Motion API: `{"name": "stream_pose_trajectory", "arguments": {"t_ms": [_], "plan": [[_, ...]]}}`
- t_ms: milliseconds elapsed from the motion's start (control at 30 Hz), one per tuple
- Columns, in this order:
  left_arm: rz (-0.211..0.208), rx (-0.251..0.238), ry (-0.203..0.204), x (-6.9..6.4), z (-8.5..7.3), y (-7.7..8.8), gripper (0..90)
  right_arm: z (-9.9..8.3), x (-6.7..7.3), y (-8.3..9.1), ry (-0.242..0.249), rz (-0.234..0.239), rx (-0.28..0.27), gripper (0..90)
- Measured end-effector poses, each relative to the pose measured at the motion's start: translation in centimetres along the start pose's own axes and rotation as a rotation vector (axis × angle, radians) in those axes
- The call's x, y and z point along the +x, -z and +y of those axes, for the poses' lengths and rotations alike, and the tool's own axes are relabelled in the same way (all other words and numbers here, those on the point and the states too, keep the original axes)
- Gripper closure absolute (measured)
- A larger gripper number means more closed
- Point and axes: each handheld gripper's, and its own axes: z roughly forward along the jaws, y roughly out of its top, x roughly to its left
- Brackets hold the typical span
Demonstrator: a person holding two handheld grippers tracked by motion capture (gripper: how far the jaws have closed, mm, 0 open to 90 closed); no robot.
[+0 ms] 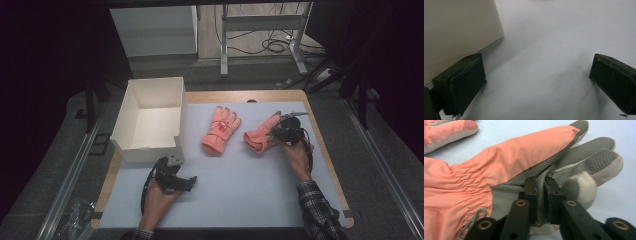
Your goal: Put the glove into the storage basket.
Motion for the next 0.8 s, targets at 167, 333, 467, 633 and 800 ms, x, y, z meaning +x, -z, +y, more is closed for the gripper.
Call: {"name": "stream_pose_trajectory", "arguments": {"t_ms": [167, 333, 467, 633, 800], "plan": [[0.000, 0.000, 0.000, 0.0, 0.0, 0.0, 0.3, 0.2, -0.4, 0.5, -0.004, 0.048, -0.018, 86.9], [0.000, 0.000, 0.000, 0.0, 0.0, 0.0, 0.3, 0.4, -0.2, 1.5, 0.008, 0.062, -0.040, 87.1], [0.000, 0.000, 0.000, 0.0, 0.0, 0.0, 0.3, 0.5, 0.1, 2.7, 0.025, 0.090, -0.048, 87.2], [0.000, 0.000, 0.000, 0.0, 0.0, 0.0, 0.3, 0.3, 0.7, 4.5, 0.060, 0.168, -0.062, 87.2], [0.000, 0.000, 0.000, 0.0, 0.0, 0.0, 0.3, -0.2, 1.5, 6.0, 0.097, 0.269, -0.069, 87.1]]}}
